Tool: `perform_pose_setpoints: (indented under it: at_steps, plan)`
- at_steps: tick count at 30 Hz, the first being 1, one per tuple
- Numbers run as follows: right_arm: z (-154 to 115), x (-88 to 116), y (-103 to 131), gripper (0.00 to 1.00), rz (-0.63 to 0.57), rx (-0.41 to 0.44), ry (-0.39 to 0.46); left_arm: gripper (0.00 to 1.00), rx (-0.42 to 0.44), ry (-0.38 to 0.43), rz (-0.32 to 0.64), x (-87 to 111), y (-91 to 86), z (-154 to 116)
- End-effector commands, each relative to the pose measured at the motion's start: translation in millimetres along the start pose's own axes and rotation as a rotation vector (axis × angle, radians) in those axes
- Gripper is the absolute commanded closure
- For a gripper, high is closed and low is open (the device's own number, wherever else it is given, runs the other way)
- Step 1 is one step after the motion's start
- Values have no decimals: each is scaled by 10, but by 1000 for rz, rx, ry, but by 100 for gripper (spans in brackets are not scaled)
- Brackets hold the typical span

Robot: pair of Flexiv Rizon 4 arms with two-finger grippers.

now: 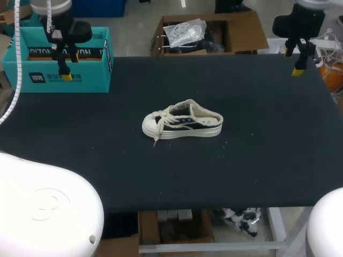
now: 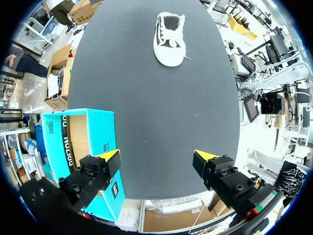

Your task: Open the shoe tongue, take the insole out of the shoe, put the insole back into the shoe, and pack the shoe into the shoebox

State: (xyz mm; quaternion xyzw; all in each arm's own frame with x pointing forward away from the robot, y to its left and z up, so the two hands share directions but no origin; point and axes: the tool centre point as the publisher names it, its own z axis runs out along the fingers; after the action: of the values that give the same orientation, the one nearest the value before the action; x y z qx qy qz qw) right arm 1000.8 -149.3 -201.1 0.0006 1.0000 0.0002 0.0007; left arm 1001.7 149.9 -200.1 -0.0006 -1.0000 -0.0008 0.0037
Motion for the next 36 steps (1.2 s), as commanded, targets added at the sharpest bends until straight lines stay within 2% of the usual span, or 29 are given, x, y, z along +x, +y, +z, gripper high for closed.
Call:
perform_pose_setpoints:
  at_steps: [1,6,8,14,19,21,22,24,25,26,27,29,36]
  plan:
    - [-5,3,-1,0,0,1,1,0,1,-2,0,5,0,4]
    - [-5,3,-1,0,0,1,1,0,1,-2,0,5,0,4]
    - [13,6,10,0,1,-6,0,0,-13,3,7,27,-55,35]
    - [126,74,62,0,8,-101,3,0,-23,32,-76,73,-191,82]
    - [247,198,182,0,38,-172,2,0,-3,85,-249,131,-296,114]
    - [291,245,243,0,73,-210,0,0,19,116,-341,167,-326,121]
    - [333,296,323,0,56,-256,-1,0,19,122,-410,198,-358,134]
    - [406,345,426,0,79,-286,-3,0,64,174,-471,243,-391,145]
    - [469,386,512,0,78,-327,3,0,54,176,-544,277,-434,160]
    - [516,395,554,0,115,-345,7,0,58,195,-580,297,-470,178]
    - [563,408,610,0,101,-375,4,0,61,212,-601,315,-505,189]
    - [646,429,710,0,131,-434,15,0,20,199,-679,351,-585,218]
    - [898,481,1049,0,169,-567,12,0,-7,160,-767,502,-823,230]
